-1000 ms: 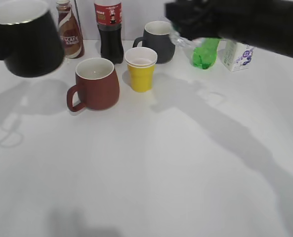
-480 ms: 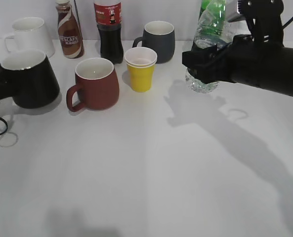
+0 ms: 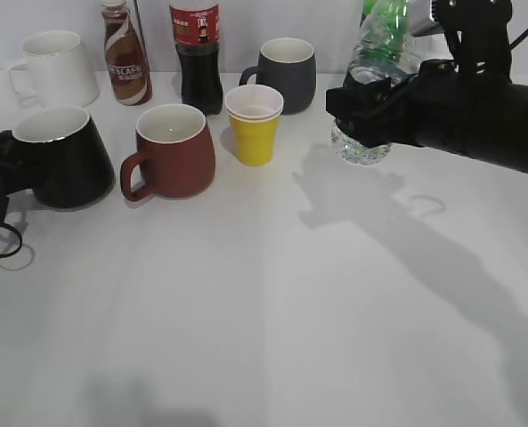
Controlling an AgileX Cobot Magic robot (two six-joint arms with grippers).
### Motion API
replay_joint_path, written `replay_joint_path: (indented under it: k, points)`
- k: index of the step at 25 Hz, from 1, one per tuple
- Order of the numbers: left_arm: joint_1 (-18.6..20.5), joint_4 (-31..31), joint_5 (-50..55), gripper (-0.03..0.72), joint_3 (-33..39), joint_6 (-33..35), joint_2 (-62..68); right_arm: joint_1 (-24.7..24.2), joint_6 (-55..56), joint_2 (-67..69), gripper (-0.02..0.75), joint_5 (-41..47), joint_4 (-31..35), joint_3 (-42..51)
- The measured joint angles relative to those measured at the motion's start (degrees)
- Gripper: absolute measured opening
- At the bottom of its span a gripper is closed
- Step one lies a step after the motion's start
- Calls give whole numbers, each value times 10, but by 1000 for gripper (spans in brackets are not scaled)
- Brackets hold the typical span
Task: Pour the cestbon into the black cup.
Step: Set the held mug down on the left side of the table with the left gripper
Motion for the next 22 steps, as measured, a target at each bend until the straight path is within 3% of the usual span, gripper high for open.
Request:
replay_joint_path:
  k: [3,10,22]
  points:
    - [0,3,-3,59,0,-1,0,0,1,0,457,0,0,0]
    - [0,5,-14,202,6,-7,0,0,1,0,457,-1,0,0]
    - [0,2,-12,248,48,-7,-39,0,2,0,457,-2,0,0]
